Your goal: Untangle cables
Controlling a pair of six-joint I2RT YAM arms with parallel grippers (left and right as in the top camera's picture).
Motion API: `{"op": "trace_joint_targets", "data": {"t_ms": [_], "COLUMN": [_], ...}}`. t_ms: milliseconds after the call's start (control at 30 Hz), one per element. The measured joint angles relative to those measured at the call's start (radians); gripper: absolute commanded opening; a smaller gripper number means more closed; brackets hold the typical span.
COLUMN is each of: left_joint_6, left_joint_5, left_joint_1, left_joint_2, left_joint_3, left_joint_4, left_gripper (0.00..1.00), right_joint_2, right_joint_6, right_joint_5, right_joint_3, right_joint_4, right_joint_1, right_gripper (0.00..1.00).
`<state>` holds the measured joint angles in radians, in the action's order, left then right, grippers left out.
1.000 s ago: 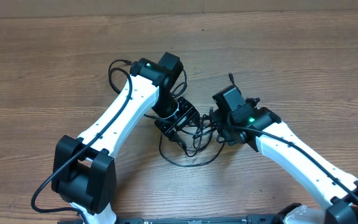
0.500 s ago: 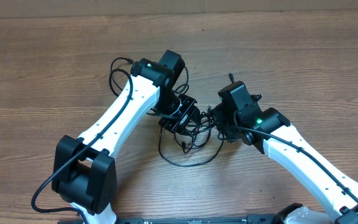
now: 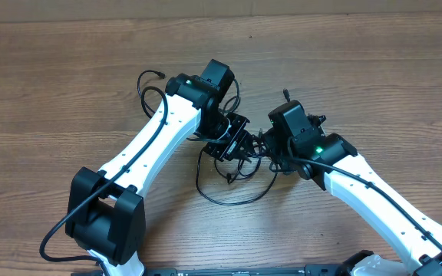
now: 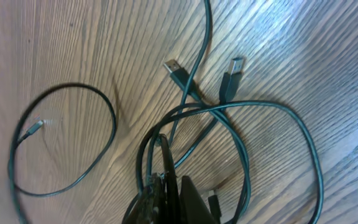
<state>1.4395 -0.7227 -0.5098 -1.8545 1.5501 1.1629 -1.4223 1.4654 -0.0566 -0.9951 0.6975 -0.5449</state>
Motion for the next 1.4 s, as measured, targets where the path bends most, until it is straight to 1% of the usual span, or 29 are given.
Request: {"op": "trace_joint_targets", "data": {"t_ms": [300, 433, 467, 500, 533, 567, 600, 633, 667, 833, 900, 1033, 1167, 1200, 1267, 1400], "left_joint_6": [0.003, 0.002, 0.002, 0.002, 0.002, 0.002, 0.002, 0.002, 0.002, -0.003, -0.005, -0.006, -0.006, -0.006, -0.006, -0.006], "left_joint_5": [0.002, 0.004, 0.004, 0.004, 0.004, 0.004, 0.003, 0.004, 0.005, 0.042, 0.059, 0.09, 0.116, 0.119, 0.122, 0.122], "left_joint_1": [0.001, 0.001, 0.002, 0.003, 0.007, 0.009, 0.013, 0.018, 0.022, 0.042, 0.053, 0.069, 0.092, 0.094, 0.1, 0.101], "left_joint_2": [0.0, 0.0, 0.0, 0.0, 0.0, 0.0, 0.0, 0.0, 0.0, 0.0, 0.0, 0.0, 0.0, 0.0, 0.0, 0.0], "left_joint_3": [0.0, 0.0, 0.0, 0.0, 0.0, 0.0, 0.0, 0.0, 0.0, 0.0, 0.0, 0.0, 0.0, 0.0, 0.0, 0.0], "left_joint_4": [-0.005, -0.005, -0.006, -0.007, -0.007, -0.008, -0.008, -0.008, -0.008, -0.008, -0.008, -0.008, -0.008, -0.008, -0.01, -0.013], "left_gripper": [0.04, 0.04, 0.04, 0.04, 0.04, 0.04, 0.04, 0.04, 0.04, 0.05, 0.04, 0.04, 0.04, 0.04, 0.04, 0.04], "right_joint_2": [0.0, 0.0, 0.0, 0.0, 0.0, 0.0, 0.0, 0.0, 0.0, 0.008, 0.027, 0.092, 0.165, 0.177, 0.183, 0.17], "right_joint_6": [-0.009, -0.056, -0.069, -0.082, -0.101, -0.114, -0.129, -0.142, -0.153, -0.173, -0.181, -0.209, -0.248, -0.255, -0.266, -0.243], "right_joint_5": [-0.003, -0.025, -0.03, -0.033, -0.037, -0.043, -0.042, -0.045, -0.041, -0.011, 0.014, 0.09, 0.207, 0.245, 0.3, 0.332], "right_joint_3": [0.0, 0.0, 0.0, -0.002, -0.002, -0.003, -0.003, -0.004, -0.005, -0.005, -0.005, -0.005, -0.005, -0.005, -0.005, -0.005], "right_joint_4": [0.018, 0.042, 0.049, 0.055, 0.06, 0.068, 0.071, 0.074, 0.074, 0.09, 0.106, 0.119, 0.119, 0.119, 0.12, 0.119], "right_joint_1": [-0.002, -0.01, -0.012, -0.012, -0.013, -0.013, -0.013, -0.013, -0.013, 0.003, 0.029, 0.093, 0.15, 0.154, 0.143, 0.086], "right_gripper": [0.04, 0.04, 0.09, 0.17, 0.3, 0.39, 0.45, 0.49, 0.5, 0.52, 0.56, 0.59, 0.56, 0.54, 0.52, 0.53]}}
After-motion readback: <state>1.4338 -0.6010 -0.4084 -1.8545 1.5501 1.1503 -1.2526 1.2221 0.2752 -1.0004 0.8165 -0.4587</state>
